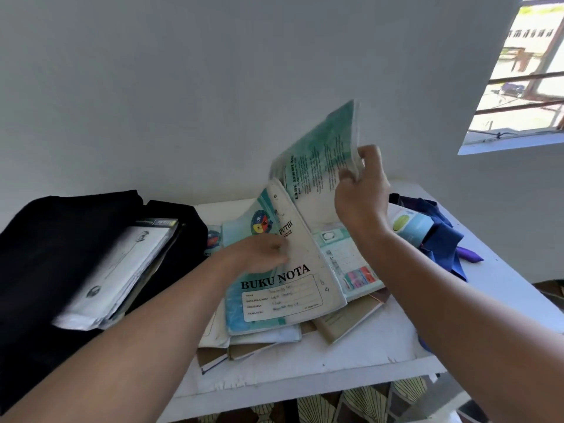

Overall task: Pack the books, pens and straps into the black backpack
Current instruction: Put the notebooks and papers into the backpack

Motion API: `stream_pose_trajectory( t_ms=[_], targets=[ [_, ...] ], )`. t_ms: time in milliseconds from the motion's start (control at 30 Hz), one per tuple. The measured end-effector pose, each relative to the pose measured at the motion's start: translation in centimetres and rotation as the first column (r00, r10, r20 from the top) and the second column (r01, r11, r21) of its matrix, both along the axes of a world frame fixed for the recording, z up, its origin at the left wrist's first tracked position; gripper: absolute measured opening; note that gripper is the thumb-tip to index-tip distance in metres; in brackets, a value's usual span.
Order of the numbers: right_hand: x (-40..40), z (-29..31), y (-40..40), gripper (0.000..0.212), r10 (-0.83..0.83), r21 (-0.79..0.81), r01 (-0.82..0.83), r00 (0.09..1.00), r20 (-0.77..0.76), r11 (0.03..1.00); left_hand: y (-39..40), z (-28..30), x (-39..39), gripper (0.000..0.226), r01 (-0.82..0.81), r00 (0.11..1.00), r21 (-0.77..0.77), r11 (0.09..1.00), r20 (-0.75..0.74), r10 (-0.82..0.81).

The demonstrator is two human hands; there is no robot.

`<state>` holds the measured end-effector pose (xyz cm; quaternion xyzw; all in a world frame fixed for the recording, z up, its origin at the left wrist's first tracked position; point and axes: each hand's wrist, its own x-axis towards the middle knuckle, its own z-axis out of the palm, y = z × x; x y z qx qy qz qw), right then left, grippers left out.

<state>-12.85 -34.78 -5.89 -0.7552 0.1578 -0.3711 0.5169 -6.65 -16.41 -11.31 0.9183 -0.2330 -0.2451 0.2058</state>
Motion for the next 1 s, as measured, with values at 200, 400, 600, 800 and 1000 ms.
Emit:
stream_pose_trajectory(
  t_ms=[200, 400, 600, 800, 1000],
  targets=[
    [0.3, 0.6, 1.9, 0.039, 0.333, -0.708, -0.2, 0.941, 0.052, 0.677, 2.7, 0.8, 1.3, 0.063, -0.775, 0.604, -0.501, 0.385, -0.767, 0.217],
    [-0.7, -5.3, 2.1, 0.029, 0.468, -0.558, -0.725, 0.688, -0.555, 0.404, 8.5, 0.5, 3.3, 0.049, -0.856, 0.505, -0.439, 0.272, -0.82, 0.269],
    [-0.4, -7.9, 0.4, 0.058, 0.44, -0.214, -0.695, 0.631, -0.639, 0.687, 6.2, 1.0, 1.3, 0.029, -0.474, 0.847, -0.169, 0.864, -0.356, 0.395],
    [2.1, -11.1, -1.3, 0.084, 0.167, -0.084, -0.31, 0.697, -0.697, 0.947, 5.3, 0.4, 1.2, 0.045, -0.444, 0.894, -0.073, 0.893, -0.106, 0.436],
    [2.4, -11.0, -1.7, 0.058, 0.357, 0.131, -0.381, 0.615, -0.703, 0.915, 4.4, -1.6, 2.2, 0.021, -0.657, 0.754, -0.327, 0.68, -0.268, 0.6]
  ],
)
